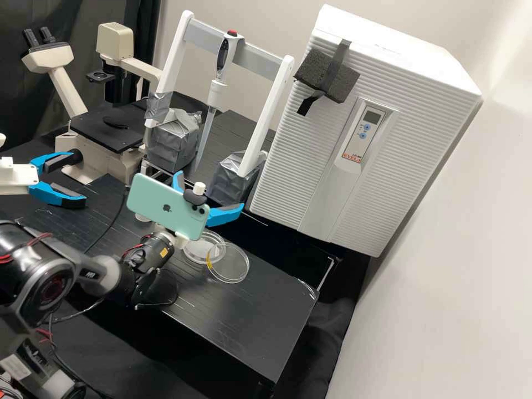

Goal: Close the bottle

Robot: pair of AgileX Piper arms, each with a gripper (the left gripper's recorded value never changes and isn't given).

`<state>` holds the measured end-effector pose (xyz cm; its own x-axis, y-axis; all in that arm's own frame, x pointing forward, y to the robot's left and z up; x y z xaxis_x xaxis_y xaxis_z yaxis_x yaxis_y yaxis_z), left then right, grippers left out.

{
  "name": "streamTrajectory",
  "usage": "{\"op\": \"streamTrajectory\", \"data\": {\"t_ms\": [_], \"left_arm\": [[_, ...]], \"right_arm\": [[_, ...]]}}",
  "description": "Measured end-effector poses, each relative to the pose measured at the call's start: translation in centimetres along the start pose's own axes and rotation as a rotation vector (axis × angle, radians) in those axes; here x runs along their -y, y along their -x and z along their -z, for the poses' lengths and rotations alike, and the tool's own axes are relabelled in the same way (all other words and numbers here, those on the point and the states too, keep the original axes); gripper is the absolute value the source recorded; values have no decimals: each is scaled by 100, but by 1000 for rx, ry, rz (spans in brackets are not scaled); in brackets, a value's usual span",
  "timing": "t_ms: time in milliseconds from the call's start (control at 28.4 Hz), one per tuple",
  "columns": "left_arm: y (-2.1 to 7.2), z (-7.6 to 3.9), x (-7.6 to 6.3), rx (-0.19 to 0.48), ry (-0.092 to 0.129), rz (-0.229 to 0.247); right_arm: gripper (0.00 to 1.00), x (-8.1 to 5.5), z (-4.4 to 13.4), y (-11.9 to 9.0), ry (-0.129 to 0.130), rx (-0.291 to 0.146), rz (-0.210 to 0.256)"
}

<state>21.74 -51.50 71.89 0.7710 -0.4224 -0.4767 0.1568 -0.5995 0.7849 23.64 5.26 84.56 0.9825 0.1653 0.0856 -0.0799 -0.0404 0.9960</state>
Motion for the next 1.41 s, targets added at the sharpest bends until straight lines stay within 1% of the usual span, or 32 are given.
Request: {"op": "streamTrajectory", "data": {"t_ms": [35,70,106,141,211,247,282,352,423,564,599,669,775,845,916,951,1022,1409], "left_arm": [[-2,-11,2,3,1,0],[-4,-14,4,3,2,1],[-7,-16,14,5,3,5],[-10,-19,20,6,4,7],[-30,-28,8,12,2,1],[-38,-26,4,12,2,0],[-48,-26,-7,13,0,-5],[-48,-26,-7,13,0,-5],[-48,-26,-7,13,0,-5],[-50,-25,-10,13,0,-6],[-52,-25,-13,13,0,-7],[-66,-24,-29,15,-2,-14],[-71,-24,-34,15,-3,-16],[-71,-24,-34,15,-3,-16],[-71,-24,-34,15,-3,-16],[-71,-24,-34,15,-3,-16],[-71,-24,-34,15,-3,-16],[-69,-8,-30,7,-3,-10]], "right_arm": [[100,29,44,98,1,-35,18],[100,53,67,153,-4,-54,33],[100,88,82,214,-1,-68,52],[100,121,112,265,2,-92,72],[100,214,151,378,13,-133,125],[100,255,161,420,17,-147,148],[100,319,163,484,20,-160,184],[100,395,159,552,28,-171,233],[100,443,134,609,32,-167,264],[100,501,91,668,32,-148,294],[100,517,82,672,36,-145,303],[100,550,67,670,52,-143,318],[100,574,47,659,69,-142,326],[100,587,34,654,73,-138,332],[100,615,18,648,90,-132,343],[0,626,18,641,95,-133,347],[0,639,8,638,106,-129,352],[0,638,35,607,103,-151,345]]}}
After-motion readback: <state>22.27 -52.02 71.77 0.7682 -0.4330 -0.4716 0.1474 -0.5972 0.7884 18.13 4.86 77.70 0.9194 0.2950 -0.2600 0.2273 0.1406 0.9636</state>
